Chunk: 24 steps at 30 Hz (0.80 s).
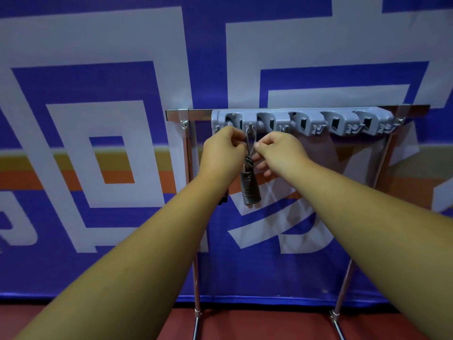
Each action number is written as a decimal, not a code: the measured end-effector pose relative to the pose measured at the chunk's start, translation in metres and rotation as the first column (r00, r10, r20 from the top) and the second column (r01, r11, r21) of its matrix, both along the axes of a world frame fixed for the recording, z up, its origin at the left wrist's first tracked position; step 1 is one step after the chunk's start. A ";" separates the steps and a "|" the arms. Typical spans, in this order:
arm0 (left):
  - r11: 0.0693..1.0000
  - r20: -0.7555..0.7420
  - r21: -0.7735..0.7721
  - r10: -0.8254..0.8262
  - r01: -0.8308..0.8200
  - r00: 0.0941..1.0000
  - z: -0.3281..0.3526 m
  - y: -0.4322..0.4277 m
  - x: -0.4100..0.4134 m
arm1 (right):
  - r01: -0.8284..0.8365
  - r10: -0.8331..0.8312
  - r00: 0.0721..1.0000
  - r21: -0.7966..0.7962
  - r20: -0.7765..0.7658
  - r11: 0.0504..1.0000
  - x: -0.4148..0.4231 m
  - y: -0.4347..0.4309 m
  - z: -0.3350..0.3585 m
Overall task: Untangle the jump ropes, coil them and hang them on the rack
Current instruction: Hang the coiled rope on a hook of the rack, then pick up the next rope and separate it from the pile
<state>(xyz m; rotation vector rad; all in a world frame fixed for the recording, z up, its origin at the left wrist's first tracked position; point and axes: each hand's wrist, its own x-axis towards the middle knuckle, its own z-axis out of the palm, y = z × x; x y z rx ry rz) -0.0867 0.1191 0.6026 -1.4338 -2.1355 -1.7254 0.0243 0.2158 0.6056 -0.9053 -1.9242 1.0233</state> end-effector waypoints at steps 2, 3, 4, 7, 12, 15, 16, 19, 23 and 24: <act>1.000 0.004 -0.011 -0.013 0.013 1.000 -0.008 -0.009 0.004 | 0.001 -0.001 1.000 -0.027 -0.018 1.000 0.004 -0.004 -0.008; 1.000 0.014 -0.018 -0.024 0.025 1.000 -0.014 -0.013 0.007 | 0.009 -0.010 1.000 -0.029 -0.018 1.000 0.006 -0.005 -0.012; 0.999 0.038 -0.022 -0.039 0.040 0.999 -0.020 -0.017 0.009 | 0.017 -0.018 1.000 -0.037 -0.018 0.999 0.007 -0.007 -0.018; 0.995 0.135 -0.021 -0.096 0.100 0.986 -0.046 -0.029 0.015 | 0.005 -0.006 1.000 -0.108 -0.010 0.994 0.010 -0.012 -0.048; 0.984 0.272 -0.114 -0.101 0.137 0.957 -0.125 -0.037 0.015 | -0.029 0.058 0.990 -0.225 0.125 0.974 0.018 -0.019 -0.136; 0.961 0.362 -0.220 -0.081 0.170 0.929 -0.190 -0.036 0.018 | -0.053 0.136 0.963 -0.331 0.232 0.942 0.021 -0.024 -0.208; 0.950 0.387 -0.255 -0.073 0.182 0.919 -0.213 -0.036 0.020 | -0.051 0.152 0.955 -0.366 0.255 0.929 0.022 -0.027 -0.233; 0.903 0.424 -0.375 -0.033 0.209 0.905 -0.280 -0.038 0.025 | -0.019 0.178 0.932 -0.446 0.315 0.895 0.025 -0.037 -0.309; 0.835 0.483 -0.503 0.058 0.223 0.874 -0.374 -0.046 0.029 | 0.056 0.193 0.885 -0.508 0.424 0.859 0.024 -0.051 -0.401; 0.826 0.484 -0.524 0.088 0.208 0.871 -0.398 -0.049 0.030 | 0.070 0.209 0.874 -0.541 0.438 0.838 0.025 -0.055 -0.423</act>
